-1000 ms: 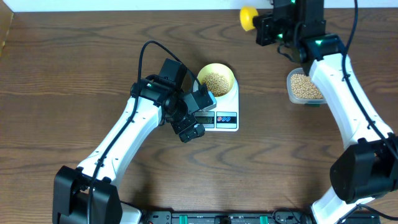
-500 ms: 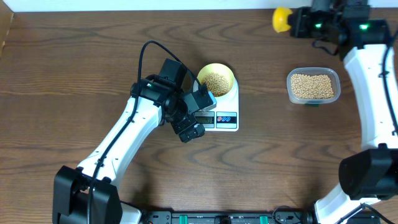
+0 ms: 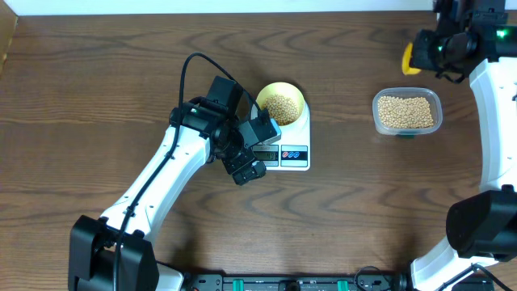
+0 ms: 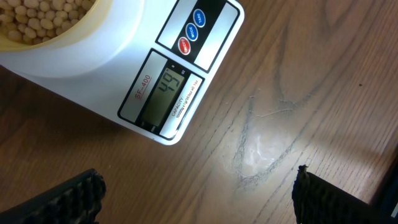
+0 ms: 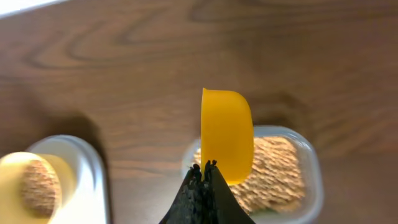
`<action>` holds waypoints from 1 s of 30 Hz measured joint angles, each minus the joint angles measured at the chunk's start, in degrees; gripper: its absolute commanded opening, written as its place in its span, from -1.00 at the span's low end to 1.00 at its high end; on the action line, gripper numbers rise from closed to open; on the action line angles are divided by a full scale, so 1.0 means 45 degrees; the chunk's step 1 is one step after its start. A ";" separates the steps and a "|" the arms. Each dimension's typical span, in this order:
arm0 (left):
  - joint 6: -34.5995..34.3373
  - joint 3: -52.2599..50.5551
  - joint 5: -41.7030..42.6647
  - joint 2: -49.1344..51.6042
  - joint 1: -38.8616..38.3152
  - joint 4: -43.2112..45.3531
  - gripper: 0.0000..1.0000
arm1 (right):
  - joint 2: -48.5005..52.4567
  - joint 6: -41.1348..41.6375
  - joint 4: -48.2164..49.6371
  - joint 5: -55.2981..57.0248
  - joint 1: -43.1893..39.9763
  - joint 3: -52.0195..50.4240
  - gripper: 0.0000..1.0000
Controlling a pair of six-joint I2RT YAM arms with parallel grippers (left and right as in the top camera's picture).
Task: Scoop item into bowl and weigh 50g on scale
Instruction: 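Lower the yellow scoop into the soybean tub with the right gripper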
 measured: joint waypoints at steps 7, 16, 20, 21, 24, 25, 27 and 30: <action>0.0000 0.0000 0.0000 0.0000 0.0000 0.0000 0.96 | 0.0005 -0.0223 -0.0515 0.0811 -0.0078 -0.0010 -0.98; 0.0005 0.0000 0.0000 0.0000 0.0000 0.0000 0.96 | 0.0903 -0.0267 -0.1350 0.0981 -0.0121 -0.0019 -0.98; 0.0000 0.0000 0.0000 0.0000 0.0000 0.0000 0.96 | 0.1452 -0.0442 -0.1812 0.0879 -0.0121 -0.0058 -0.98; 0.0000 0.0000 0.0000 -0.0005 0.0000 0.0000 0.96 | 0.1530 -0.0529 -0.1894 0.0811 -0.0121 -0.0092 -0.98; 0.0000 0.0000 0.0000 0.0000 0.0000 0.0000 0.96 | 0.1729 -0.0729 -0.2059 0.0539 -0.0121 -0.0097 -0.98; 0.0000 0.0000 0.0000 0.0000 0.0000 0.0000 0.96 | 0.1797 -0.0792 -0.2055 0.0481 -0.0121 -0.0097 -0.98; 0.0000 0.0000 0.0000 0.0000 0.0000 0.0000 0.96 | 0.1967 -0.0855 -0.2050 0.0389 -0.0121 -0.0097 -0.98; 0.0000 0.0000 0.0000 0.0000 0.0000 0.0000 0.96 | 0.2380 -0.0899 -0.2045 0.0296 -0.0136 -0.0097 -0.98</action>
